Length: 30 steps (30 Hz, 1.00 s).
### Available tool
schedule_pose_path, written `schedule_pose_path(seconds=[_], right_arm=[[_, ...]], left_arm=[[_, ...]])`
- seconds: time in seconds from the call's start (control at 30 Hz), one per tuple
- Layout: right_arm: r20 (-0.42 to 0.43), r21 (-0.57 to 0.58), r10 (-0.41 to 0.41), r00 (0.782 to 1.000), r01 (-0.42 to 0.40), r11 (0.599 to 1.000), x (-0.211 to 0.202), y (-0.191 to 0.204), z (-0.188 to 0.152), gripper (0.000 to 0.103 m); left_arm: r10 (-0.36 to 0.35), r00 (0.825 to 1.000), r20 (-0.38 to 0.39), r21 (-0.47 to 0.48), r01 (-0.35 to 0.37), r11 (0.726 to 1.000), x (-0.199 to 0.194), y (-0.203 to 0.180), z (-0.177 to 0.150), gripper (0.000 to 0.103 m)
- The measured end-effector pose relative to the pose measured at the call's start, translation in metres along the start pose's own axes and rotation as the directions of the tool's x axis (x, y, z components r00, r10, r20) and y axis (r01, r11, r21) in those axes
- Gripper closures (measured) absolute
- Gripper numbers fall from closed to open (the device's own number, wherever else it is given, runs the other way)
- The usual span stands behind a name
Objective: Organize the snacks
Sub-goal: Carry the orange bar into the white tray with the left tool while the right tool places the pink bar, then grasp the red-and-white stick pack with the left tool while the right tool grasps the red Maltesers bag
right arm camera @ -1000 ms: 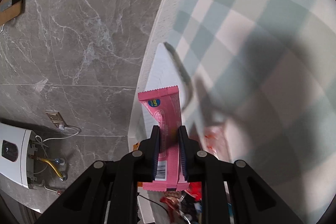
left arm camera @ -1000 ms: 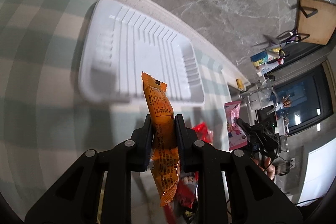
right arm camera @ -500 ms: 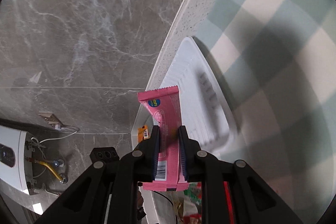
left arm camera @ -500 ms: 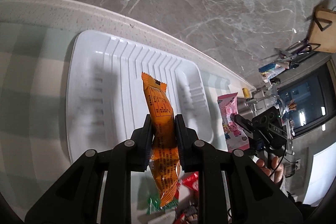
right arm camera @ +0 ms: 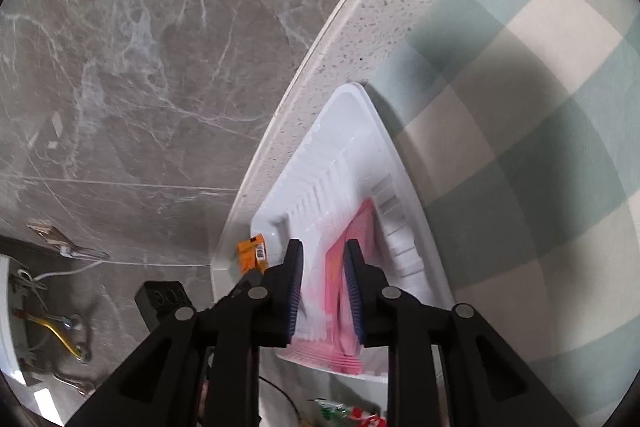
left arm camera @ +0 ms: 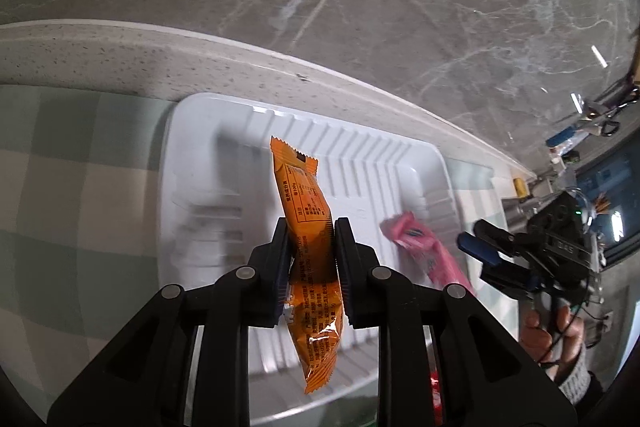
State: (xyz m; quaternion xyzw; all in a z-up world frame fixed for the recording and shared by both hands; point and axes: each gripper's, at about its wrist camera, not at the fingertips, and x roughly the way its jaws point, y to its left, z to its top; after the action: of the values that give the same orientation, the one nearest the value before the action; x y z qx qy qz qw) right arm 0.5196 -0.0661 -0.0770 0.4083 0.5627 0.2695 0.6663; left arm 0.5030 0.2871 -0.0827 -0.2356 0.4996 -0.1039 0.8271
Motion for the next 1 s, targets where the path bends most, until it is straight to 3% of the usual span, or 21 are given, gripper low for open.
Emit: schedule_pose_path(seconds=[0.1, 0.53, 0.77, 1.0], right_arm=[[0.008, -0.049, -0.025, 1.0, 0.025, 0.998, -0.006, 0.007, -0.004, 0.062], [0.063, -0.278, -0.106, 0.992, 0.12, 0.953, -0.06, 0.032, -0.059, 0.046], [0.088, -0.32, -0.149, 0.985, 0.169, 0.932, -0.09, 0.022, -0.094, 0.044], [0.096, -0.341, -0.195, 0.976, 0.216, 0.915, -0.113, 0.01, -0.126, 0.037]], left_arm=[[0.037, 0.999, 0.011, 0.015, -0.037, 0.999, 0.001, 0.003, 0.0, 0.083], [0.127, 0.984, 0.122, 0.124, -0.142, 0.982, -0.043, -0.019, -0.023, 0.081], [0.113, 0.986, 0.121, 0.14, -0.13, 0.982, -0.07, -0.036, -0.039, 0.081], [0.07, 0.996, 0.054, 0.211, -0.08, 0.974, -0.094, -0.061, -0.091, 0.081]])
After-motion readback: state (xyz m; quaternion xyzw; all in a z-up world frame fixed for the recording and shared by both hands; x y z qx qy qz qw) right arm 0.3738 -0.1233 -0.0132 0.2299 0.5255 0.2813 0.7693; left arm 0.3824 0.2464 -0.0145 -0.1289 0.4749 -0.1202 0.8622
